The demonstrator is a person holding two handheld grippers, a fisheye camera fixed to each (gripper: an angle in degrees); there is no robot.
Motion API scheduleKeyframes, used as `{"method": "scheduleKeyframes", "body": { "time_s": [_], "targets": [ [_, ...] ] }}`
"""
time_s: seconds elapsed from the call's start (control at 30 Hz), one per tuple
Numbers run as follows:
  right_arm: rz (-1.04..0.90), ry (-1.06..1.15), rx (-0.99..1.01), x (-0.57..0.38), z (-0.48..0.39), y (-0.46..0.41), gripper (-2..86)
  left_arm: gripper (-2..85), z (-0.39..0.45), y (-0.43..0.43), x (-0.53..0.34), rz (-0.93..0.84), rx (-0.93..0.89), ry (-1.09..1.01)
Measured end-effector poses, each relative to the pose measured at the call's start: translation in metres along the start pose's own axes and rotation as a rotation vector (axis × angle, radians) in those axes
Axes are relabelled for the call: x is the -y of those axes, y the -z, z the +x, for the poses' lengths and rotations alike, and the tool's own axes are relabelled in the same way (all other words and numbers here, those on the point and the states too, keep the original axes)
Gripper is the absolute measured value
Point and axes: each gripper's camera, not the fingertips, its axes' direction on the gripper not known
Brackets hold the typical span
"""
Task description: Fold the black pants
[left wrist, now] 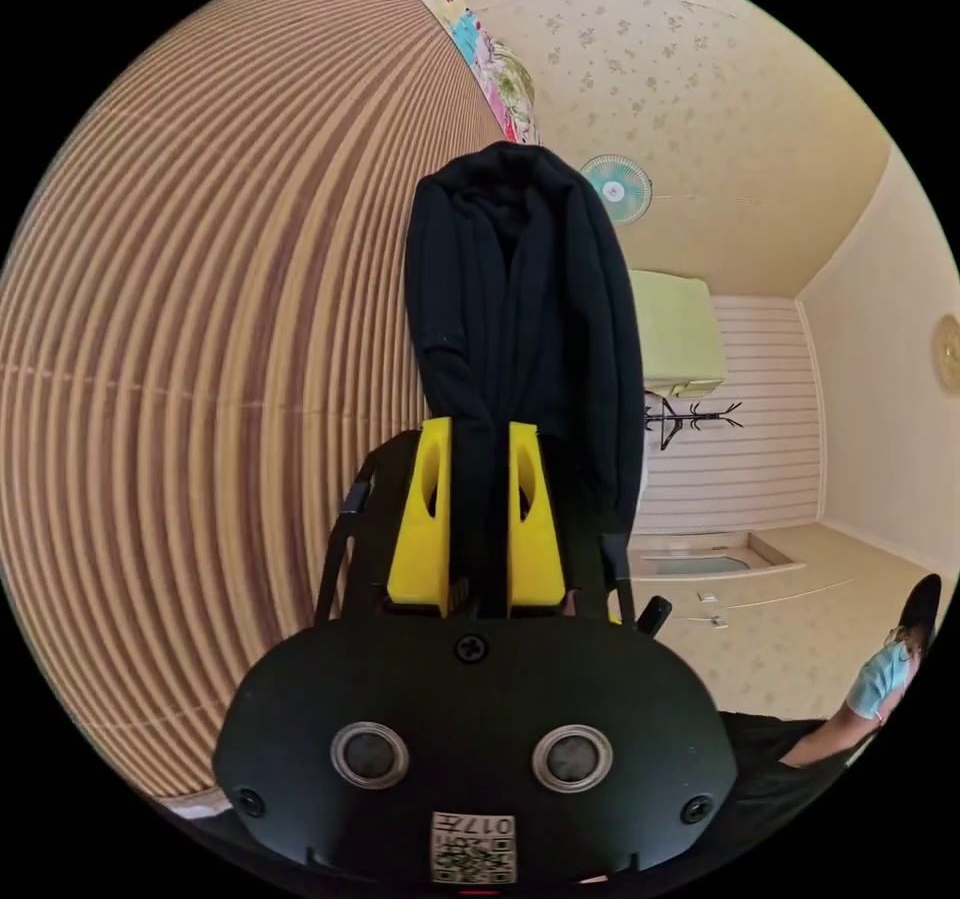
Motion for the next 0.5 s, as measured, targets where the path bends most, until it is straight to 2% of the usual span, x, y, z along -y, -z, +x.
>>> {"method": "scheduleKeyframes", "body": {
  "time_s": [0.13, 0.3, 0.4, 0.5],
  "targets": [
    [0.075, -0.16, 0.126, -0.032, 0.042, 0.034, 12.1, 8.1, 0.049, -0.097, 0.018, -0.038, -0.01, -0.03],
    [0.318, -0.287, 0.321, -0.064, 0.076, 0.09, 11.1, 7.7, 0.114, -0.248, 0.061, -0.181, -0.101, -0.046],
    [0.325, -0.309, 0.274, -0.075, 0.075, 0.111, 10.5, 7.5, 0.164, -0.331, 0.091, -0.242, -0.029, -0.094],
    [0.244, -0.312, 0.129, -0.081, 0.068, 0.121, 10.4, 7.6, 0.197, -0.362, 0.118, -0.139, 0.095, -0.087]
  ]
}}
